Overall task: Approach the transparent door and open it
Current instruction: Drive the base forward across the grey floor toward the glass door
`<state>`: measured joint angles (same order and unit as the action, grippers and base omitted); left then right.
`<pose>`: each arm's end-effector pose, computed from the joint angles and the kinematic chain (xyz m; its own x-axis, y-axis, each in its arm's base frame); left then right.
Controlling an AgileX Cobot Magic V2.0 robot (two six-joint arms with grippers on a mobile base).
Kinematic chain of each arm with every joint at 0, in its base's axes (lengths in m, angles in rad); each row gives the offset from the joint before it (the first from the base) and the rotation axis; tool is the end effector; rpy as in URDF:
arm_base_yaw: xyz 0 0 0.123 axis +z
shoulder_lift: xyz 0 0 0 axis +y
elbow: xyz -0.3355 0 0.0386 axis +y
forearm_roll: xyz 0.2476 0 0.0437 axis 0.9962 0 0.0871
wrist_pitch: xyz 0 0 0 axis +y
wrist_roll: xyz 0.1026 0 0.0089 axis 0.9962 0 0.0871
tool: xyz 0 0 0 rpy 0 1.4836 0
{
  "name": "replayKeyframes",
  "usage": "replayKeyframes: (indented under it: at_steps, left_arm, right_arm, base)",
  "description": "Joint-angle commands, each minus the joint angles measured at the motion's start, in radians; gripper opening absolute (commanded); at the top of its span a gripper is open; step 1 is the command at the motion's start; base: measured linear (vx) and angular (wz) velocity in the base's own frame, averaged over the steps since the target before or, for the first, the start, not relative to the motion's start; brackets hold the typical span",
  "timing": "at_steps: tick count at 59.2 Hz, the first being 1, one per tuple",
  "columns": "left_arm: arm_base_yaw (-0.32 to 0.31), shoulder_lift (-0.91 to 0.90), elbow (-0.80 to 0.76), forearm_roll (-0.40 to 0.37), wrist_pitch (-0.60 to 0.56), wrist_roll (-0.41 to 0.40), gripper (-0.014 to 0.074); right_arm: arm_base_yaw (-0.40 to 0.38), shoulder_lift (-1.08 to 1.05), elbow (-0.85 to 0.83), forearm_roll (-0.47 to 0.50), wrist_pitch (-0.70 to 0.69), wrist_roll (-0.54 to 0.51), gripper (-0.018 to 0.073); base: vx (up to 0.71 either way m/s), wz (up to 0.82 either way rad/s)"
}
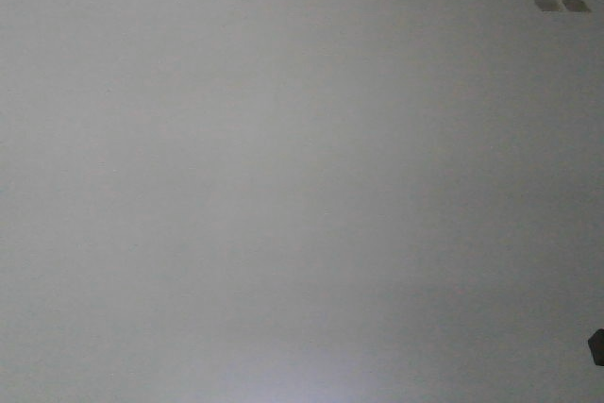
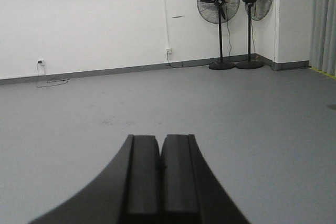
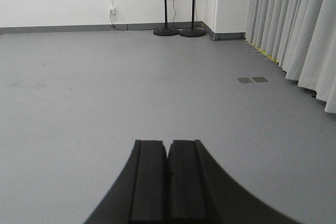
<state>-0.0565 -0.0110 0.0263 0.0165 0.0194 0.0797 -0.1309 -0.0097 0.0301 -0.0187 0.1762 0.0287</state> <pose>0.0152 -0.0008 0.2031 0.0575 0.0929 -0.9940 0.0509 0.9941 0.0959 0.0148 -0.0023 0.1857 -0.1068 0.0244 -0.9940 0.1349 0.9908 0.0099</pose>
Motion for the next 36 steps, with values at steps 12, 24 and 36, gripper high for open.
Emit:
replayKeyframes:
  at_steps: [12, 24, 36]
  left_arm:
    - [-0.004, -0.013, 0.032, -0.01, -0.083, -0.004, -0.0006]
    - [-0.004, -0.013, 0.032, -0.01, -0.083, -0.004, -0.0006]
    - [-0.004, -0.013, 0.032, -0.01, -0.083, -0.004, -0.0006]
  right_arm:
    - [-0.006, -0.015, 0.014, 0.001, -0.079, -0.006, -0.0008]
    - [-0.006, -0.015, 0.014, 0.001, -0.079, -0.006, -0.0008]
    - [-0.006, -0.015, 0.014, 0.001, -0.079, -0.006, -0.0008]
  base:
    - [0.03, 0.01]
    - [0.09, 0.02]
    - [0.22, 0.06]
